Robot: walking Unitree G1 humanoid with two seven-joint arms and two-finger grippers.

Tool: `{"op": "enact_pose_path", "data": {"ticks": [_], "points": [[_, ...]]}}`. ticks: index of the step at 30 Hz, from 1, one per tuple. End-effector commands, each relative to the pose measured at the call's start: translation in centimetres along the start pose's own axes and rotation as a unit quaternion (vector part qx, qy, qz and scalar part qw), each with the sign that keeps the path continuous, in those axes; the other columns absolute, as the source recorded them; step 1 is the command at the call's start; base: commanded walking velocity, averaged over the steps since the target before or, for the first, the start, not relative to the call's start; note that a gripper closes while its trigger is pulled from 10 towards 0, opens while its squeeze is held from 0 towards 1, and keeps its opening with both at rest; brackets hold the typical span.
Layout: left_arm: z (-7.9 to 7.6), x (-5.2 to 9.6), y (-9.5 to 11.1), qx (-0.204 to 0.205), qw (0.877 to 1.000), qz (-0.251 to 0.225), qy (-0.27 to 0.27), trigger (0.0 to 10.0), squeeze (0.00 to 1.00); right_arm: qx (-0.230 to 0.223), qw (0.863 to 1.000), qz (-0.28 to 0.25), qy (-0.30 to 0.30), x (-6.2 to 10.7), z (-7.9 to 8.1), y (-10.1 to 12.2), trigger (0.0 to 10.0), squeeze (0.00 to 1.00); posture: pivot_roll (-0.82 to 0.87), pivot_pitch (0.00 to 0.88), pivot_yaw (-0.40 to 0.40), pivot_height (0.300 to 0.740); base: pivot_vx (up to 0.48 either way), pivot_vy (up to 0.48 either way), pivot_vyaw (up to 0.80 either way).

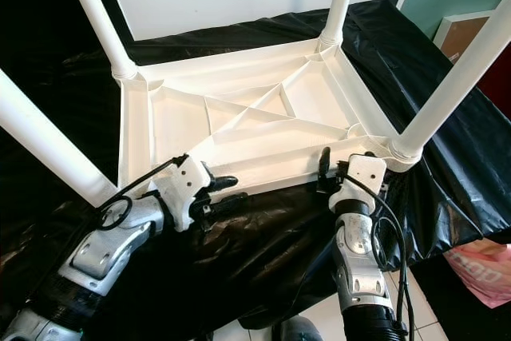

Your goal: Building children table

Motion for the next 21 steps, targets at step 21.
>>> {"op": "enact_pose_path", "data": {"ticks": [21], "points": [[0.4,-0.6,-5.0,0.006,0.987,0.157,0.040,10.0,0.00,0.007,1.000,0.012,-0.006,0.2,-0.4,-0.2,10.0,0.00,0.02,0.162,-0.004,0.740,0.000,0.000,0.00]]}}
Point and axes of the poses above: a point about 5 cm out from each wrist's last joint towards the gripper, its own x axis pointing back from the gripper into the wrist, its own y axis along the axis of the wrist's last joint, z = x × y, the point moved 6 cm from there along -x, pointing out of the wrist towards the gripper, and after that the axes turned 6 degrees about -x, right-handed, at the moved point
